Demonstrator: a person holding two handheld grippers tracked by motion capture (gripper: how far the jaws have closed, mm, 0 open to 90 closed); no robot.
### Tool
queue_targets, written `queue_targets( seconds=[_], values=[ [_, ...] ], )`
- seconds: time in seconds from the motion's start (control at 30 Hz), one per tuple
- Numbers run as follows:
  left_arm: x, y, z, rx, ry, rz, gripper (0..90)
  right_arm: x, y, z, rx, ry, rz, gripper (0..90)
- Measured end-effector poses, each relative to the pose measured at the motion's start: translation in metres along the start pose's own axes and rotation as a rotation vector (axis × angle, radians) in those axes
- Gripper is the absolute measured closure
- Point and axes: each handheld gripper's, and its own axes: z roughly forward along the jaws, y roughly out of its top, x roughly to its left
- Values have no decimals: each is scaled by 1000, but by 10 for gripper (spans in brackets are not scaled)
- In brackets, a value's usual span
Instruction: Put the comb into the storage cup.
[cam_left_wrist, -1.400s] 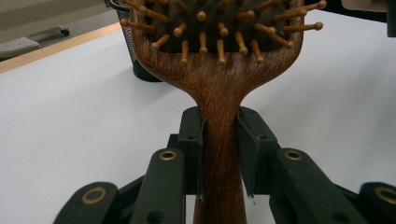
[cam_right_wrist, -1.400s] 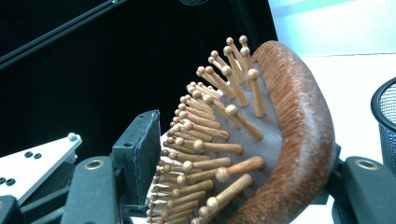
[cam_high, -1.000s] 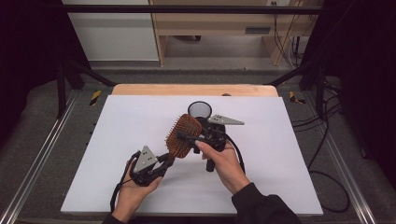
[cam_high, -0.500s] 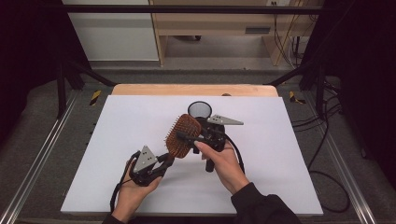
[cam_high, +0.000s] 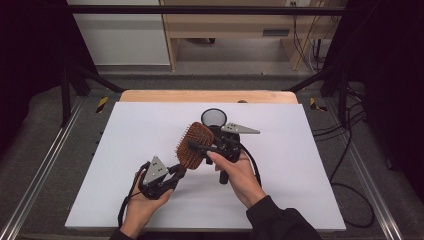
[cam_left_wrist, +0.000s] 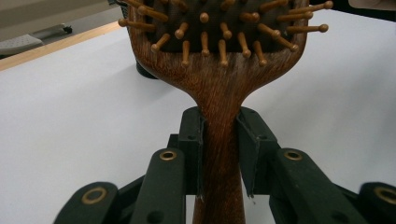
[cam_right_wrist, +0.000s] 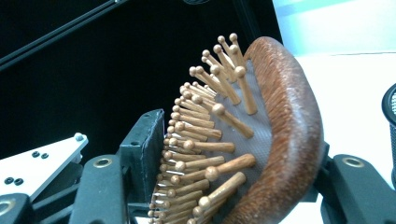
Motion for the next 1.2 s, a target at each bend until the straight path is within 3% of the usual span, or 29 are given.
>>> queue_targets(
  seconds=[1.2],
  values=[
    [3, -1, -1, -28, 10, -33, 731, 14, 7, 5, -19, 20, 6, 497]
  ],
)
